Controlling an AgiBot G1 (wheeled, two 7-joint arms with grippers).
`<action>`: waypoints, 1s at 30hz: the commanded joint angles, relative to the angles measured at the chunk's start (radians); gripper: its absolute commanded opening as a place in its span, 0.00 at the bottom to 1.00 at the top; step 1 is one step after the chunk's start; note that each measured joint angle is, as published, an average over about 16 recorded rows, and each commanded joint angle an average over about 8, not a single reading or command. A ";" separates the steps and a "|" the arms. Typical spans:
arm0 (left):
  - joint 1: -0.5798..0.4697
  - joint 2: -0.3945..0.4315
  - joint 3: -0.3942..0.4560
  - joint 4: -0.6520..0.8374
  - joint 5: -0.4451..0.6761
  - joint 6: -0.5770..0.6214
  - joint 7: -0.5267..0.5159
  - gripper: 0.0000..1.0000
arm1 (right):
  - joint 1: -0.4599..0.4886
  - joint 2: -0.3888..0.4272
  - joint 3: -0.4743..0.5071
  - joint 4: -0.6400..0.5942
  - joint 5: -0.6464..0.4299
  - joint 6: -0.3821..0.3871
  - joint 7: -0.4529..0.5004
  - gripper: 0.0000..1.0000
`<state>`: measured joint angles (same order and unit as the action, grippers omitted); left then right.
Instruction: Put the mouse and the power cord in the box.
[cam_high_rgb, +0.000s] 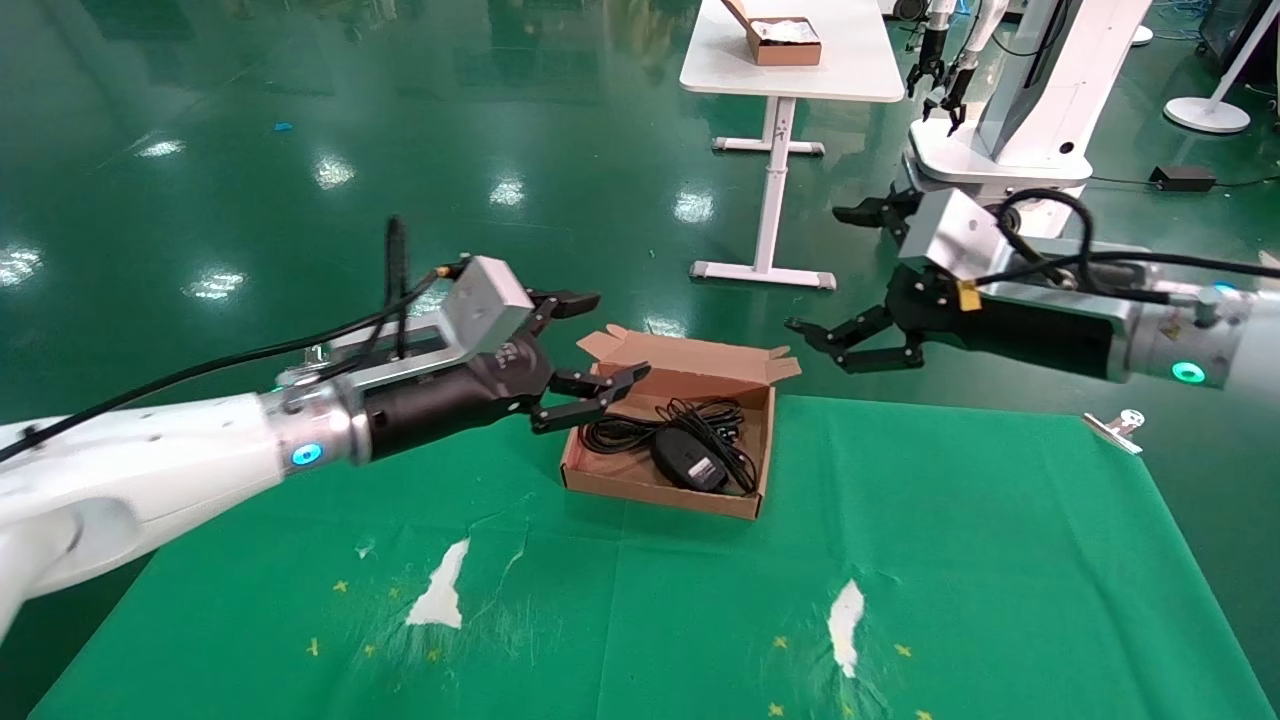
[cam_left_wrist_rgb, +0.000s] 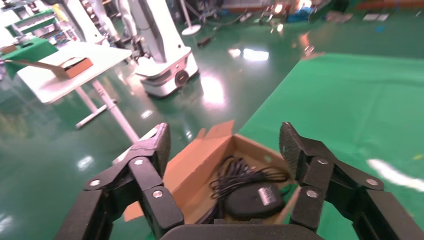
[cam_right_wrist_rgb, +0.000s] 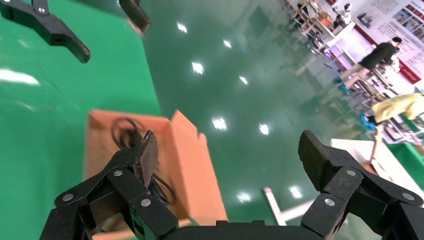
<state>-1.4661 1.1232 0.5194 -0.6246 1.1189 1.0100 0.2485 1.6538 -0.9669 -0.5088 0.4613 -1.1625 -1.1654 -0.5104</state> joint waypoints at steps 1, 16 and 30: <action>0.019 -0.025 -0.012 -0.033 -0.019 0.024 -0.022 1.00 | -0.027 0.017 0.011 0.039 0.020 -0.016 0.033 1.00; 0.166 -0.217 -0.102 -0.280 -0.165 0.206 -0.185 1.00 | -0.234 0.144 0.093 0.332 0.174 -0.133 0.282 1.00; 0.303 -0.397 -0.186 -0.511 -0.301 0.376 -0.338 1.00 | -0.427 0.262 0.169 0.607 0.318 -0.244 0.515 1.00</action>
<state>-1.1629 0.7268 0.3337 -1.1353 0.8183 1.3860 -0.0892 1.2269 -0.7048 -0.3399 1.0678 -0.8442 -1.4088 0.0040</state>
